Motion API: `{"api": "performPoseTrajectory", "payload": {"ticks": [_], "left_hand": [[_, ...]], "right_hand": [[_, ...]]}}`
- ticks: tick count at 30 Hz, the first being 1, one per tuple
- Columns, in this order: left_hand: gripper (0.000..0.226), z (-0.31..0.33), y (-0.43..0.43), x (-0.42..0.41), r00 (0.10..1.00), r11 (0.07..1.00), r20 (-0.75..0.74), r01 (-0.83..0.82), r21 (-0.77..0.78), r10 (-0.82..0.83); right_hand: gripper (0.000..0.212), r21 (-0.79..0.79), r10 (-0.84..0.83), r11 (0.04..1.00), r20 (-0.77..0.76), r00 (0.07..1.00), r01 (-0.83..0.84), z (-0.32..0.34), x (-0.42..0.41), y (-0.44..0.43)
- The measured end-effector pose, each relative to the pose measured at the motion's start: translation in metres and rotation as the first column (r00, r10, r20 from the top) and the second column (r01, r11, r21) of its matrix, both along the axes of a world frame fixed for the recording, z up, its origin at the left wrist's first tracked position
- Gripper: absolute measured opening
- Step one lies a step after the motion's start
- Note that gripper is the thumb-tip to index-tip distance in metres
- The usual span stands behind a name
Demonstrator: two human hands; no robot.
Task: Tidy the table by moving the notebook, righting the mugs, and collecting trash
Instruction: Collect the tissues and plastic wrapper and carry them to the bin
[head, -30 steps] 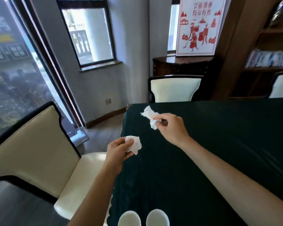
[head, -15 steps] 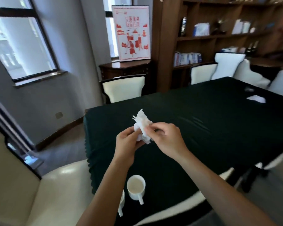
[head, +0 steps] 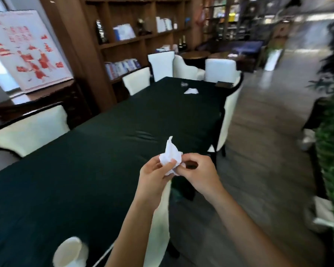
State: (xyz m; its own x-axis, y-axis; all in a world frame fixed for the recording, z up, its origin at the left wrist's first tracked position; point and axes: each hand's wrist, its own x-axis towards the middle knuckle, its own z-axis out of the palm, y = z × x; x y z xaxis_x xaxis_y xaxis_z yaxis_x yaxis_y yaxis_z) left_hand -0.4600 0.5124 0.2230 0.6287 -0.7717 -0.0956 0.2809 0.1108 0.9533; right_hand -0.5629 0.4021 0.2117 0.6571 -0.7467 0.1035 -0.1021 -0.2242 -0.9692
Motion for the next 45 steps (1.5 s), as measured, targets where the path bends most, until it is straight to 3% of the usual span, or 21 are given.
{"api": "performPoseTrajectory", "payload": {"ticks": [6, 13, 18, 23, 29, 35, 45], "left_hand": [[0.024, -0.042, -0.127, -0.086, 0.993, 0.996, -0.113, 0.041, 0.076, -0.033], [0.019, -0.06, -0.22, -0.164, 0.975, 0.975, -0.15, 0.185, 0.122, -0.166], [0.019, -0.069, -0.273, -0.181, 0.956, 0.959, -0.174, 0.26, 0.116, -0.238], [0.037, -0.08, -0.34, -0.181, 0.942, 0.948, -0.186, 0.301, 0.098, -0.28], [0.04, -0.095, -0.449, -0.159, 0.927, 0.945, -0.239, 0.317, 0.083, -0.29], [0.018, -0.087, -0.567, -0.124, 0.917, 0.942, -0.252, 0.331, 0.043, -0.311], [0.019, -0.082, -0.722, -0.096, 0.897, 0.932, -0.284, 0.36, 0.028, -0.338]], "right_hand": [[0.005, 0.359, -0.188, 0.922, 0.082, 0.979, 0.147, -0.034, -0.104, -0.1], [0.018, 0.357, -0.398, 0.86, 0.023, 0.917, 0.365, -0.056, -0.186, -0.189], [0.025, 0.455, -0.443, 0.809, 0.058, 0.895, 0.371, -0.066, -0.215, -0.235], [0.025, 0.463, -0.519, 0.77, 0.052, 0.853, 0.44, -0.079, -0.218, -0.291], [0.024, 0.446, -0.582, 0.739, 0.044, 0.812, 0.505, -0.079, -0.199, -0.388], [0.027, 0.416, -0.554, 0.764, 0.028, 0.832, 0.494, -0.06, -0.166, -0.504], [0.026, 0.456, -0.614, 0.705, 0.011, 0.789, 0.543, -0.058, -0.139, -0.65]]}}
